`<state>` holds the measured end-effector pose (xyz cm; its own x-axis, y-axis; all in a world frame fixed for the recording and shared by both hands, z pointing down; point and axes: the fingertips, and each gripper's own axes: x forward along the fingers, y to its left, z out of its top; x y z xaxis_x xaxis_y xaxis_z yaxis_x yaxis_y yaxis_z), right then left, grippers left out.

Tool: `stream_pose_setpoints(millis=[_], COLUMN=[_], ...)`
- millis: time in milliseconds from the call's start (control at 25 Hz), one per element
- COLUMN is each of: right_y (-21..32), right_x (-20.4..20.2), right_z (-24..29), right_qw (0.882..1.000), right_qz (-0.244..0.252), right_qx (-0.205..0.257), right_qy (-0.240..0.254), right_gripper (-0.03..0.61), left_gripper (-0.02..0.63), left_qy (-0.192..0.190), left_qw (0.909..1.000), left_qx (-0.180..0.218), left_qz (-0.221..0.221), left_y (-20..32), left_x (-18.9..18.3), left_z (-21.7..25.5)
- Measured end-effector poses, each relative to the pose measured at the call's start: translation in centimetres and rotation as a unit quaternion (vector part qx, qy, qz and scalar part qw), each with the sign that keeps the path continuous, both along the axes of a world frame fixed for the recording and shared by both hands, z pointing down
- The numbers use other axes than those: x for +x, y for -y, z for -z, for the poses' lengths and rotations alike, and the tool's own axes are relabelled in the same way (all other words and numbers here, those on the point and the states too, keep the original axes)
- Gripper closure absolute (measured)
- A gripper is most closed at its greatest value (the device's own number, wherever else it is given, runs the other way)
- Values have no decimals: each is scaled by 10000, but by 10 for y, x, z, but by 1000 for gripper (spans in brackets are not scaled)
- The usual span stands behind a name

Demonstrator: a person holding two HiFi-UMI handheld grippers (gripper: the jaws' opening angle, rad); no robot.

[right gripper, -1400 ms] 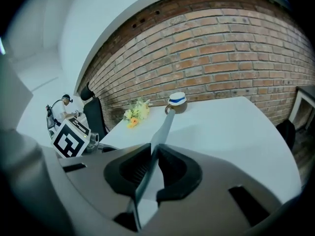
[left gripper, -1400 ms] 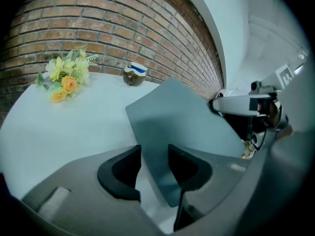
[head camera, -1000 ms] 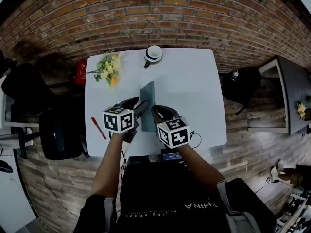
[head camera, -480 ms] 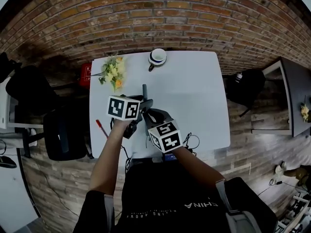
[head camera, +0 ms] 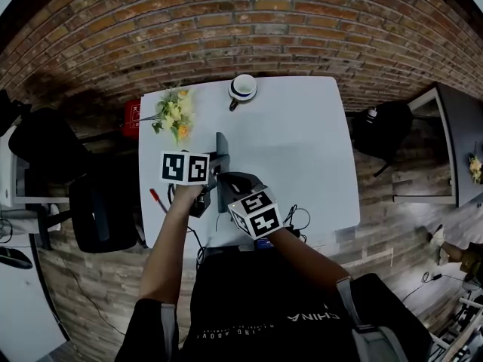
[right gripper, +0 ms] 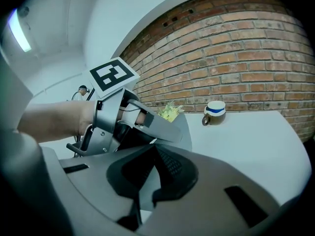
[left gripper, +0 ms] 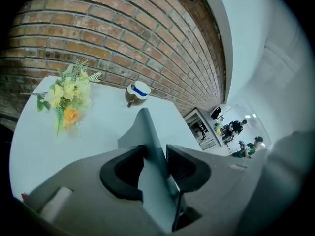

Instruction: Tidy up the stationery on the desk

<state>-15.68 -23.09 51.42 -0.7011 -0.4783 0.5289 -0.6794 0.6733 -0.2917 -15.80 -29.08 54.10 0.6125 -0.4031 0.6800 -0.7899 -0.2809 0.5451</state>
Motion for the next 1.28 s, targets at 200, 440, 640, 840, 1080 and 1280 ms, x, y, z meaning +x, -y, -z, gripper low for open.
stream_pose_setpoints(millis=[200, 440, 640, 840, 1080, 1280], right_y=[6, 23, 33, 41, 48, 53], right_x=[18, 54, 91, 128, 157, 163], right_z=[-4, -2, -3, -5, -7, -9], right_qw=[9997, 9975, 9940, 9892, 9839, 9829], right_qz=[-252, -708, -1093, -1462, -1782, -1832], right_qx=[-68, -65, -77, -114, -146, -158], right_qy=[15, 52, 21, -2, -27, -62], right_gripper=[568, 568, 568, 568, 568, 568], left_gripper=[514, 538, 540, 540, 540, 540], left_qy=[-268, -706, -1375, -2085, -2725, -2847], left_qw=[9991, 9955, 9871, 9723, 9486, 9390], left_qx=[-62, -206, -299, -399, -490, -465], left_qz=[314, 590, 768, 976, 1536, 1874], left_y=[0, -1, 2, 11, 20, 22], left_x=[-3, 1, 22, 50, 60, 44], left_z=[1, 1, 5, 5, -16, -30])
